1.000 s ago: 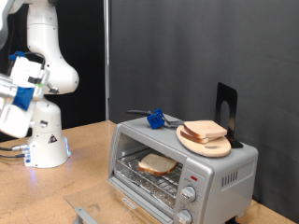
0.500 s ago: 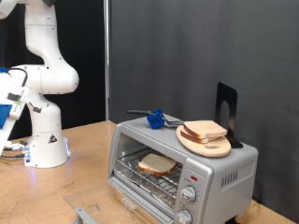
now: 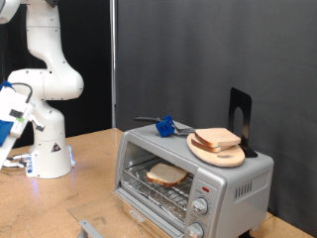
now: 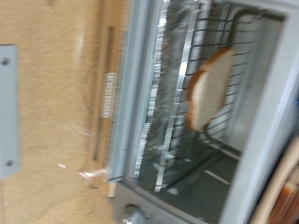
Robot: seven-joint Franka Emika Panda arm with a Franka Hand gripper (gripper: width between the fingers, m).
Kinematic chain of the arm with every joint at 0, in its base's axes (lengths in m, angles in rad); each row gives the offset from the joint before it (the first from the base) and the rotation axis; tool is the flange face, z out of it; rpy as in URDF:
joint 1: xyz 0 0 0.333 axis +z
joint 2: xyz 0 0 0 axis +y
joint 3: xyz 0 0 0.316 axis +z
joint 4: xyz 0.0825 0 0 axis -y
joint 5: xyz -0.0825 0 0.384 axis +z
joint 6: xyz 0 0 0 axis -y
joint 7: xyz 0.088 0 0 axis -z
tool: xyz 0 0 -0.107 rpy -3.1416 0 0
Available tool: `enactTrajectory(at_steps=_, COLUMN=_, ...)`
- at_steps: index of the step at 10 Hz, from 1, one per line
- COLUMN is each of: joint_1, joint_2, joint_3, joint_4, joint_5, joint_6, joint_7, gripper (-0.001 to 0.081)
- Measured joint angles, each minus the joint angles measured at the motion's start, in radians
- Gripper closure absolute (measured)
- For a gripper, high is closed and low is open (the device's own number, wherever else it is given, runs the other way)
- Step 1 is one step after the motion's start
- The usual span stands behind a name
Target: Make a piece of toast with the oven
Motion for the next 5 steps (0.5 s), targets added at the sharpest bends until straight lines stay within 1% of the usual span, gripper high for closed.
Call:
enactTrajectory(at_steps=2, joint_1=0.009, joint_2=0.070, joint_3=0.024, joint_4=-0.006, joint_5=0.060, joint_6=0.102, joint_7=-0.052, gripper=0.0000)
enactTrajectory(at_steps=3, joint_1=0.012, joint_2=0.110, joint_3=0.036, joint_4=-0.002, joint_5=0.086, joint_6=0.139, joint_7=-0.080, gripper=0.0000)
enactTrajectory(at_steps=5, joint_1=0.013, joint_2=0.184, joint_3=0.057, joint_4=0.010, joint_5=0.123, joint_6=0.187, joint_7=-0.136, gripper=0.0000)
